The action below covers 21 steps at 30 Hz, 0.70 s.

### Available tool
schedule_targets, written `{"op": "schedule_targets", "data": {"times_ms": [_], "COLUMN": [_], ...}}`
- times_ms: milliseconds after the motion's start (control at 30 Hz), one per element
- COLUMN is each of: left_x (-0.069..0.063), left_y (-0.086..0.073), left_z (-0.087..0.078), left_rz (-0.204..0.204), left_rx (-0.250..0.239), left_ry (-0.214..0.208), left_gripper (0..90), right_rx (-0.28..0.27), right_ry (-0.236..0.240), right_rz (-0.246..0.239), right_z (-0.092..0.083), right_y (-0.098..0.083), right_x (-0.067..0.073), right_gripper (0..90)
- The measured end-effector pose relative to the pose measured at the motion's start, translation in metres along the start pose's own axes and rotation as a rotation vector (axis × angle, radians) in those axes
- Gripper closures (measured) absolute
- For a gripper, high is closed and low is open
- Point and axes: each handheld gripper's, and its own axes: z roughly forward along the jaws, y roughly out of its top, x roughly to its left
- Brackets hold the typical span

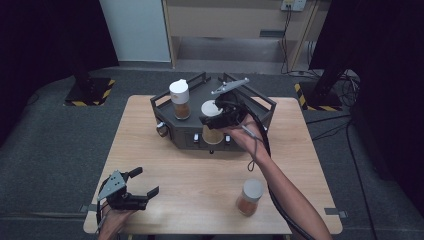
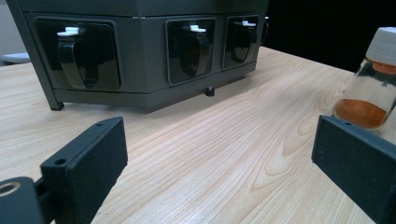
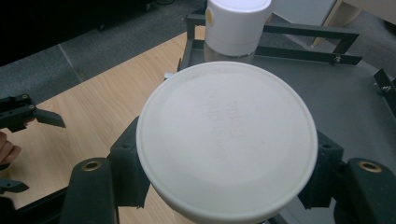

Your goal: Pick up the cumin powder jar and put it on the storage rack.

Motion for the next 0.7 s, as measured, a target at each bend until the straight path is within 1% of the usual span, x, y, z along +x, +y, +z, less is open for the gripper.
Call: {"op": "schedule_targets", "data": {"times_ms": [200,300,400,467,567,633,700], "left_x": [0.0,0.001,0.001,0.001,0.001,0.001,0.001], "left_y": [0.0,0.0,0.0,0.0,-0.001,-0.001,-0.001], "left_z": [0.0,0.0,0.0,0.0,-0.001,-0.001,-0.001], "left_rz": [-0.002,-0.004,-0.006,-0.006,-0.009,-0.01,-0.011], "left_rx": [-0.001,0.0,0.0,0.0,-0.001,-0.001,-0.003], "left_ry": [-0.001,0.0,0.001,0.003,0.003,0.003,0.003], "left_gripper": [2.4,2.4,2.4,2.4,2.4,2.4,2.4], "right_rx": [0.006,-0.002,-0.008,-0.01,-0.005,-0.004,0.001], "right_ry": [-0.025,-0.04,-0.04,-0.045,-0.05,-0.057,-0.063], "right_rz": [0.013,0.017,0.033,0.032,0.045,0.042,0.052], "right_z": [0.003,0.004,0.007,0.01,0.016,0.02,0.025], "right_y": [0.013,0.018,0.023,0.026,0.029,0.031,0.033], "right_x": [-0.01,-0.013,-0.019,-0.022,-0.026,-0.029,-0.032], "right_gripper": [33.7,33.7,33.7,33.8,33.7,33.7,33.7]}}
